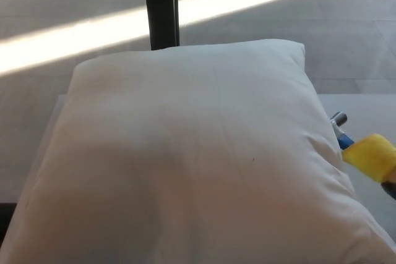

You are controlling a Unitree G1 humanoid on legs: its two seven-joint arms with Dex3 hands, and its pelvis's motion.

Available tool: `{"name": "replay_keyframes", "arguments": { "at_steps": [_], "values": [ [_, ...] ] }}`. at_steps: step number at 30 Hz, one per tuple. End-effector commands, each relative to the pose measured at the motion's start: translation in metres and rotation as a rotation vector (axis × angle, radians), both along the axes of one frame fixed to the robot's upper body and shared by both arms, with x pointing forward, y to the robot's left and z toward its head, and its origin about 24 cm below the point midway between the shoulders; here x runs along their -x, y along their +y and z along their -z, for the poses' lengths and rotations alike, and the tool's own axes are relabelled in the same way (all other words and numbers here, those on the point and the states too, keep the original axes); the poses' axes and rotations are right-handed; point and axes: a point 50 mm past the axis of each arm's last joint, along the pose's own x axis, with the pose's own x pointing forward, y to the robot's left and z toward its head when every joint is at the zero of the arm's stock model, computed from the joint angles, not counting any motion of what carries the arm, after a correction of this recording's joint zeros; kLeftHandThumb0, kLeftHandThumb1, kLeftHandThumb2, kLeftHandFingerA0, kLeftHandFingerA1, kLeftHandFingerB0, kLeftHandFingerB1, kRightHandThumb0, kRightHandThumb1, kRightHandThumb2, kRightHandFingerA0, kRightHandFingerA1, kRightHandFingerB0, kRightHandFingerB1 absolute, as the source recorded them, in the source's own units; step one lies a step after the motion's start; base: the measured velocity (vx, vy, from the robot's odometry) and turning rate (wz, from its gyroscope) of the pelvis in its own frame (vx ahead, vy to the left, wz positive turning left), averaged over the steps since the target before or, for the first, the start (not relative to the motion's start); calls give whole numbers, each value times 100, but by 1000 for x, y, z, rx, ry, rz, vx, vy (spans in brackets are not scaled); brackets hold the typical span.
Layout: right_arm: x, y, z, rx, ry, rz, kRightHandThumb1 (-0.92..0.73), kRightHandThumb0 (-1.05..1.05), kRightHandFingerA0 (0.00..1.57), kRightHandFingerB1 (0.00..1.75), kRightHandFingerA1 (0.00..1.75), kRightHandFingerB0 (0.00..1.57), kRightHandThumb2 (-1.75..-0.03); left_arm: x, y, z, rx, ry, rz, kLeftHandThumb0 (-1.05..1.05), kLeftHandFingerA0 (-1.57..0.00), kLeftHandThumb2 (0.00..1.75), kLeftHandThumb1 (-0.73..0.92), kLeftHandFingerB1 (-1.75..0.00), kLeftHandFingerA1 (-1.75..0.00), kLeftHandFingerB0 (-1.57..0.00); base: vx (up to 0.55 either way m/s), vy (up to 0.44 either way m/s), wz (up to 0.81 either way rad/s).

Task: A hammer is kept on the right hand side and a pillow is kept on the left hand side on the desk infront of the robot and the robot uses its right hand to pick up the hammer and makes a downward swinging motion to hit the pillow

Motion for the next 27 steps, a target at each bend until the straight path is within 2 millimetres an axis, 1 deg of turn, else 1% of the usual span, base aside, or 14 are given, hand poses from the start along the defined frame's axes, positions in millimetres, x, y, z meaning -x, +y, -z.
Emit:
{"name": "replay_keyframes", "arguments": {
  "at_steps": [1,3,6,10,11,13,16,17,19,22,24,25,26,27],
  "values": [
    [-13,14,-88,-626,-77,-73,-62,-27,101,175,175,74,-127,2,8,-8,-42,-9,13,-65,-61,64,77,-42,-52,-51,0,0,0],
    [-12,9,-91,-609,-106,-56,-66,-27,99,175,175,69,-121,3,8,-8,-35,-15,21,-67,-59,62,77,-41,-51,-51,0,0,0],
    [-12,8,-92,-593,-115,-37,-65,-25,99,175,175,70,-121,4,8,-8,-45,-12,38,-67,-59,63,77,-40,-52,-50,0,0,0],
    [-11,2,-97,-571,-137,-11,-71,-24,95,175,175,66,-118,2,8,-8,-36,-21,25,-67,-60,64,77,-41,-52,-50,0,0,0],
    [-10,-3,-99,-548,-148,28,-74,-25,93,175,175,62,-111,1,8,-8,-35,-20,18,-66,-61,63,77,-42,-53,-52,0,0,0],
    [-10,-6,-100,-514,-159,40,-69,-26,94,175,175,63,-116,2,8,-8,-31,-23,23,-66,-59,63,78,-41,-52,-49,0,0,0],
    [-9,-16,-107,-480,-191,97,-69,-25,96,175,175,61,-118,3,8,-8,-35,-15,25,-66,-61,63,78,-41,-51,-49,0,0,0],
    [-10,-18,-109,-488,-188,116,-72,-26,94,175,175,61,-114,3,8,-8,-36,-18,25,-66,-60,64,78,-41,-51,-49,0,0,0],
    [-11,-23,-115,-489,-202,128,-70,-26,96,175,175,63,-119,2,9,-8,-36,-26,19,-67,-61,63,77,-41,-53,-51,0,0,0],
    [-11,-22,-122,-503,-194,123,-65,-27,99,175,175,66,-118,3,8,-8,-29,-29,23,-67,-59,63,78,-41,-53,-46,0,0,0],
    [-12,-16,-124,-566,-174,98,-67,-27,98,175,175,66,-121,4,8,-7,-21,-19,21,-67,-58,64,78,-40,-51,-46,0,0,0],
    [-11,-13,-124,-618,-168,67,-68,-27,97,175,175,63,-116,3,8,-7,-33,-11,31,-67,-59,64,78,-40,-50,-48,0,0,0],
    [-12,-9,-122,-699,-122,39,-70,-30,96,175,175,61,-115,4,7,-7,-41,-4,40,-67,-54,101,62,-55,-62,-42,0,0,0],
    [-12,-6,-122,-773,-94,30,-69,-31,99,175,175,62,-108,4,7,-7,-40,-5,39,-67,-59,63,79,-40,-51,-48,0,0,0]
  ]
}}
